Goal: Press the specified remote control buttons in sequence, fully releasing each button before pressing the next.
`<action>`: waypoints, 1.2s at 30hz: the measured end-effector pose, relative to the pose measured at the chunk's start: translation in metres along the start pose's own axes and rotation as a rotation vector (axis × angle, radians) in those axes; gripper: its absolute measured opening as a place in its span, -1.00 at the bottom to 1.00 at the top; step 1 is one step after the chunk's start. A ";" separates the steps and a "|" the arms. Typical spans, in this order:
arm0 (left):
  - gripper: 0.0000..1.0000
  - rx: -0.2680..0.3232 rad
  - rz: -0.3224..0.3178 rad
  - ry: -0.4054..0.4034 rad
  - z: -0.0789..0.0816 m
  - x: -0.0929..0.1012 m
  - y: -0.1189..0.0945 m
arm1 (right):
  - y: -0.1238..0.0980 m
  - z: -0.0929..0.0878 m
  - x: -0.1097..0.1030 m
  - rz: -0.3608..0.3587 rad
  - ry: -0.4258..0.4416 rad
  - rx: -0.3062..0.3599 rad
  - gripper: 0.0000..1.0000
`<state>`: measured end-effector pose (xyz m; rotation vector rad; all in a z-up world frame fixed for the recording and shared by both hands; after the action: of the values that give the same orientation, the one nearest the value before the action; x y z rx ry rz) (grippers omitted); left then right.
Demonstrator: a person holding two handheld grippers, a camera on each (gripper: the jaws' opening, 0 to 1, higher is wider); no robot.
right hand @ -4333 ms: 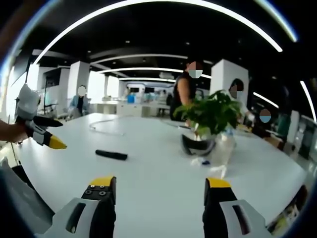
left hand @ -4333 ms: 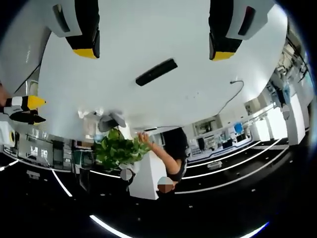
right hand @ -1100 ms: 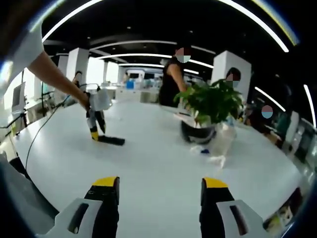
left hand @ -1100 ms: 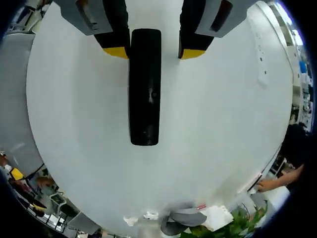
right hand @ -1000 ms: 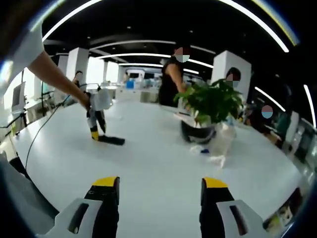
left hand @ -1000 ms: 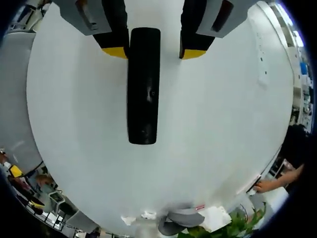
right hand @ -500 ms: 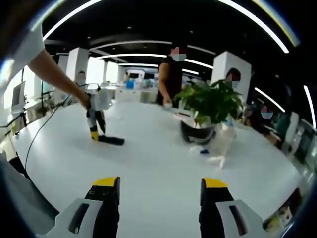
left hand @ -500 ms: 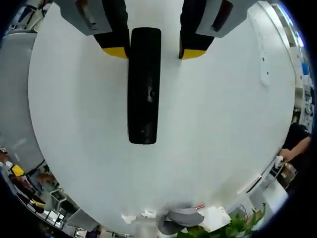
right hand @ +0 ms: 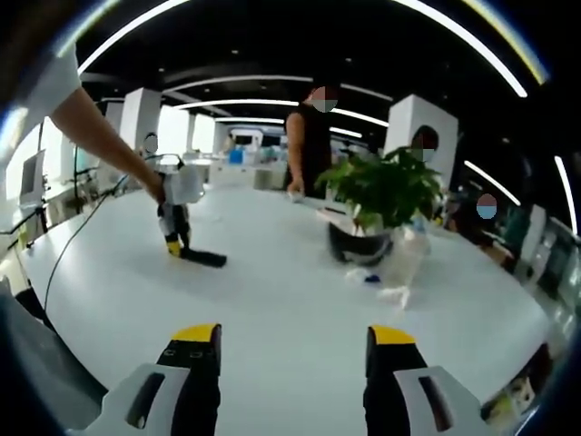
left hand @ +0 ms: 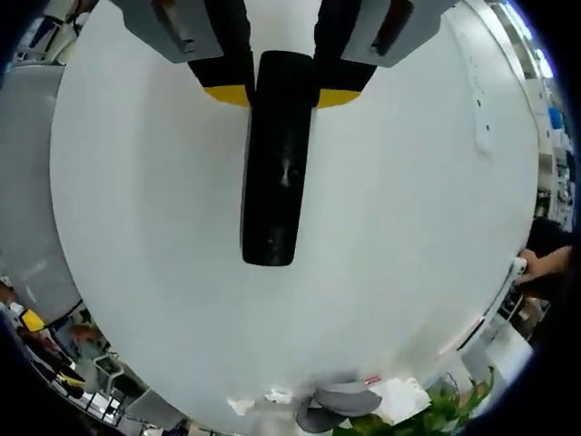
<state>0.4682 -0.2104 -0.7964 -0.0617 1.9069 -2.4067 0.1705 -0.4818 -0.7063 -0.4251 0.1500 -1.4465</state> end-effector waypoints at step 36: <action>-0.55 -0.010 0.103 -0.004 -0.002 0.025 0.000 | -0.003 0.004 0.001 -0.010 0.011 0.030 0.17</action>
<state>0.4435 -0.2100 -0.7968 0.0303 1.8721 -2.3287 0.1693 -0.4826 -0.7013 -0.3946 0.1351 -1.4598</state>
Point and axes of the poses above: the point that each gripper's makers call its tool centre point, and the gripper's own axes: y roughly forward along the fingers, x roughly to its right, z roughly out of its top, the point moved 7 cm from there along -y, roughly backward along the fingers, and after that the axes turned 3 degrees about x, right-handed, at the moved point
